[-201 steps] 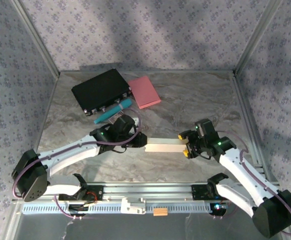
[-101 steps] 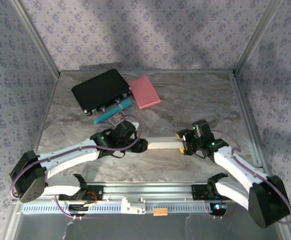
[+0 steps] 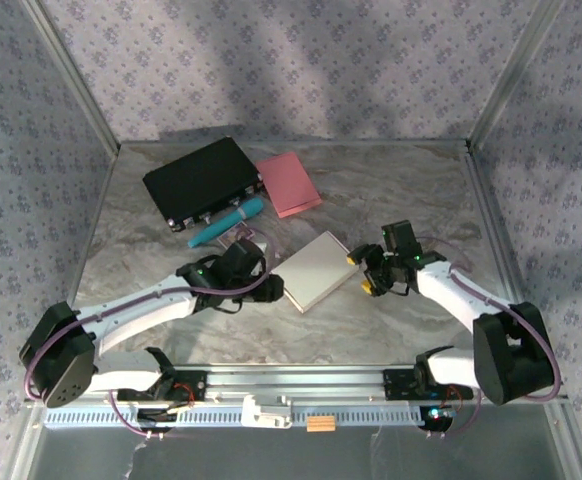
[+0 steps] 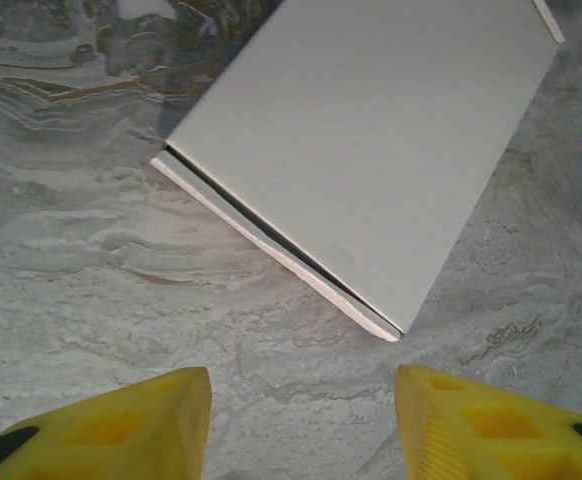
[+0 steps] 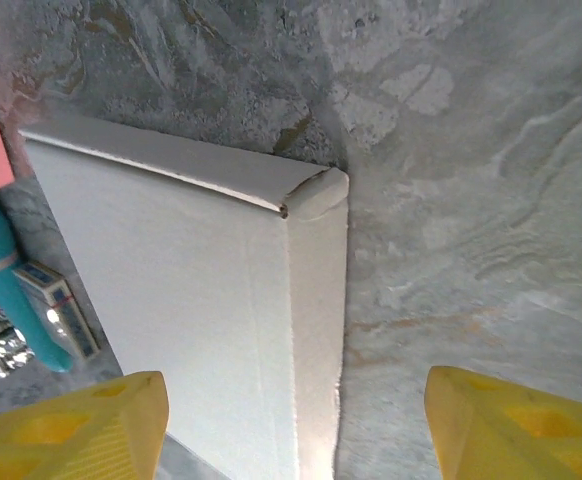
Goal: Fold the paper box
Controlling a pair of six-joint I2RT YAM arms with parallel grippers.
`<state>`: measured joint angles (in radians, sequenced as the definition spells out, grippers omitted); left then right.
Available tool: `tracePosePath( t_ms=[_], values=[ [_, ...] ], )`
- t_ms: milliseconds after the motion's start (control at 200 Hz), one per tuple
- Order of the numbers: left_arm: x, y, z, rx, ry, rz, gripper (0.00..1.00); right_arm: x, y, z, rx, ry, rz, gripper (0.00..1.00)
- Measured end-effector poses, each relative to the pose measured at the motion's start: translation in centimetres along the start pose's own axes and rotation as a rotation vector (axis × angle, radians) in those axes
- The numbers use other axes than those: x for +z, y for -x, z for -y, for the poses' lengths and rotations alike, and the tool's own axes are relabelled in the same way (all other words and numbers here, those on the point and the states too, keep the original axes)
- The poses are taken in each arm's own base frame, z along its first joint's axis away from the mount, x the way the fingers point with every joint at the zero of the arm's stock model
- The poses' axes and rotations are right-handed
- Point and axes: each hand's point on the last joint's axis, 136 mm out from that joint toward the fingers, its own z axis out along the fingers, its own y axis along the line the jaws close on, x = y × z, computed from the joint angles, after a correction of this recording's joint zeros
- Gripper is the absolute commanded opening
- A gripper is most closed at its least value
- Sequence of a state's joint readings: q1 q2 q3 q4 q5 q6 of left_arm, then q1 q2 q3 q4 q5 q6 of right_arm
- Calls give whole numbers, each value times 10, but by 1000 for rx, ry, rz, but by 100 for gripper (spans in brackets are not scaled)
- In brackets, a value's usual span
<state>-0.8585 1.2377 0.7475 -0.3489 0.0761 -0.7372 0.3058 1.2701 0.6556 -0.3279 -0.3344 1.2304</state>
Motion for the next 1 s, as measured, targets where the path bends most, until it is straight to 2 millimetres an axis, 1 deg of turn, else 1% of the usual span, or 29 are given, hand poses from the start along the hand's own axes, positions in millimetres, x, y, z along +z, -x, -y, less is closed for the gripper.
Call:
tracePosePath(
  t_ms=[20, 35, 40, 50, 60, 95, 155, 160, 170, 175, 180, 190, 235, 285, 330, 390, 460, 515, 575, 650, 750, 795, 894, 999],
  values=[
    [0, 1, -1, -5, 2, 0, 52, -2, 1, 1, -8, -9, 5, 72],
    [-1, 2, -3, -9, 6, -1, 52, -4, 2, 1, -17, -15, 8, 74],
    [-1, 2, -3, -11, 7, -1, 52, -5, 2, 1, -19, -16, 10, 79],
    [-1, 3, -4, -14, 9, 0, 53, -7, 3, 2, -24, -21, 15, 92],
    [-2, 3, -5, -17, 10, -1, 54, -9, 3, 2, -29, -25, 16, 97],
    [-4, 6, -7, -27, 16, 3, 56, -16, 6, 2, -51, -38, 35, 99],
    [-11, 15, -13, -51, 24, 26, 65, -34, 15, -3, -109, -48, 81, 99],
    [-13, 17, -13, -53, 25, 30, 69, -35, 15, -4, -113, -47, 84, 99],
    [-14, 19, -14, -52, 24, 37, 89, -39, 18, -6, -128, -47, 97, 99],
    [-16, 20, -15, -55, 24, 43, 94, -41, 18, -7, -133, -47, 102, 99],
    [-16, 21, -15, -60, 24, 45, 97, -43, 20, -8, -140, -45, 110, 99],
    [-19, 24, -16, -69, 24, 54, 99, -46, 21, -9, -148, -46, 118, 99],
    [-31, 36, -21, -87, 23, 100, 100, -66, 31, -21, -209, -39, 181, 99],
    [-50, 53, -28, -119, 19, 173, 100, -90, 43, -36, -292, -32, 266, 99],
    [-70, 68, -35, -148, 15, 249, 100, -112, 53, -50, -369, -23, 343, 99],
    [-94, 84, -48, -181, 22, 343, 100, -138, 65, -62, -455, -30, 444, 99],
    [-119, 98, -67, -222, 52, 440, 100, -161, 82, -66, -515, -77, 563, 99],
    [-133, 104, -84, -252, 95, 494, 100, -173, 97, -61, -543, -141, 645, 99],
    [-143, 106, -106, -287, 169, 530, 100, -179, 113, -52, -563, -203, 704, 99],
    [-148, 104, -129, -319, 264, 534, 100, -180, 130, -35, -567, -283, 748, 99],
    [-151, 98, -153, -345, 384, 523, 100, -176, 143, -13, -566, -360, 771, 99],
    [-154, 94, -162, -358, 436, 525, 100, -173, 146, -7, -569, -378, 781, 99],
    [-166, 88, -184, -398, 556, 549, 100, -161, 153, 9, -608, -405, 812, 99],
    [-179, 84, -207, -409, 686, 582, 100, -138, 157, 25, -695, -416, 835, 99]
  ],
)
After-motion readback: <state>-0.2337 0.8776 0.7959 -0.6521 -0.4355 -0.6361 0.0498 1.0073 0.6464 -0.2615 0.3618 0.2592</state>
